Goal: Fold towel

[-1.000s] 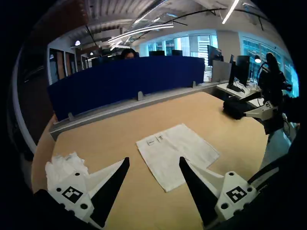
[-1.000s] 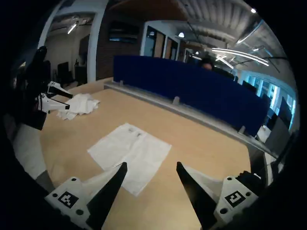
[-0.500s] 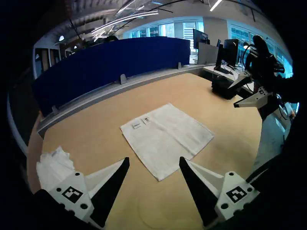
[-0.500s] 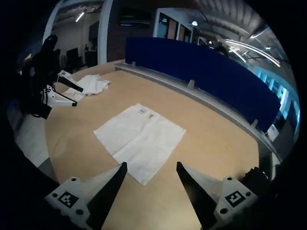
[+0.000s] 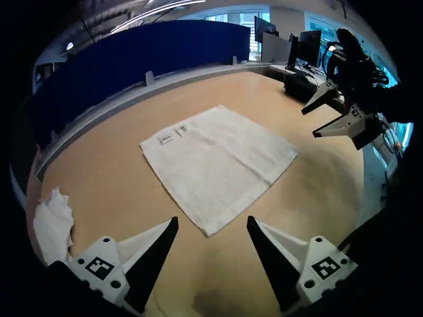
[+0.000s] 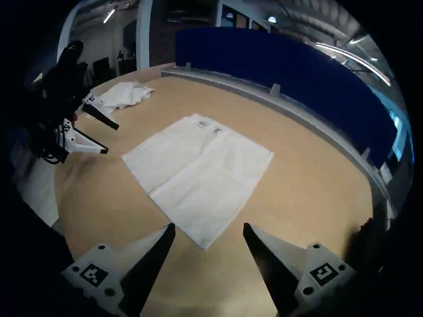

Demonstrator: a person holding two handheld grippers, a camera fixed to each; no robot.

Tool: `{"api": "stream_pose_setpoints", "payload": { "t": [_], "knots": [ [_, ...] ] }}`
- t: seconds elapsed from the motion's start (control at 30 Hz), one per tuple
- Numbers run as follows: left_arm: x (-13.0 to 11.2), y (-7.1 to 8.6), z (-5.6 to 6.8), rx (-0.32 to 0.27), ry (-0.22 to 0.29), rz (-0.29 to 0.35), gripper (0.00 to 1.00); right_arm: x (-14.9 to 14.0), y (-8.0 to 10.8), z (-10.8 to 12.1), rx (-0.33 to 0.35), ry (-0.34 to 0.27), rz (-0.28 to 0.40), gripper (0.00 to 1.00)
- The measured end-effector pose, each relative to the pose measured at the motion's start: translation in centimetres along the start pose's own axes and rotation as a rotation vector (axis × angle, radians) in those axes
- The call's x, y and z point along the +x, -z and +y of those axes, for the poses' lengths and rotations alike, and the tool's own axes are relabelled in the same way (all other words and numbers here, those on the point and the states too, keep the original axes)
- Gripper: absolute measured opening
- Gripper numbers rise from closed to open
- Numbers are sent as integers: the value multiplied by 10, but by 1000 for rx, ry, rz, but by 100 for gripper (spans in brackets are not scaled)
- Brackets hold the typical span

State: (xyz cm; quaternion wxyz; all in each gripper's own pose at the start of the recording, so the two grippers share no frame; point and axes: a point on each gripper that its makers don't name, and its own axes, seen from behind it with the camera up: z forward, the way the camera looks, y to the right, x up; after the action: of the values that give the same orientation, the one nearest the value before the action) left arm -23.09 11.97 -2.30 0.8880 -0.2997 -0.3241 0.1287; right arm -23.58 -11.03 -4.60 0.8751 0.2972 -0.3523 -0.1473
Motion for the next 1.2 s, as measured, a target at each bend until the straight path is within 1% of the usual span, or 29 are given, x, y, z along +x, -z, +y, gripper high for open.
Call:
{"api": "stream_pose_setpoints", "payload": {
  "t": [0.17, 0.3, 0.47, 0.63, 0.83, 0.9, 0.93, 0.97, 1.13, 1.2],
  "knots": [
    [-19, -26, -3, -17, 5, -47, 96, -17, -20, -3, 20, -7, -31, 100],
    [-23, -41, -2, -33, 10, -54, 96, -30, -31, -4, 33, -4, -59, 100],
    [-26, -53, -4, -38, 10, -62, 96, -40, -40, -2, 35, 6, -74, 100],
    [-29, -58, -5, -36, -1, -70, 96, -45, -44, -4, 41, 2, -82, 100],
    [-29, -60, -5, -28, -7, -71, 96, -54, -45, -11, 68, -10, -106, 91],
    [-30, -60, -4, -25, -9, -71, 94, -56, -45, -13, 70, -11, -110, 86],
    [-30, -60, -4, -23, -9, -71, 93, -56, -45, -13, 70, -13, -109, 82],
    [-31, -60, -4, -22, -8, -71, 91, -56, -45, -14, 69, -15, -108, 77],
    [-32, -57, -2, -16, -7, -74, 80, -55, -45, -16, 67, -21, -110, 67],
    [-32, -55, -1, -15, -10, -77, 73, -55, -45, -17, 68, -20, -111, 59]
  ]
}}
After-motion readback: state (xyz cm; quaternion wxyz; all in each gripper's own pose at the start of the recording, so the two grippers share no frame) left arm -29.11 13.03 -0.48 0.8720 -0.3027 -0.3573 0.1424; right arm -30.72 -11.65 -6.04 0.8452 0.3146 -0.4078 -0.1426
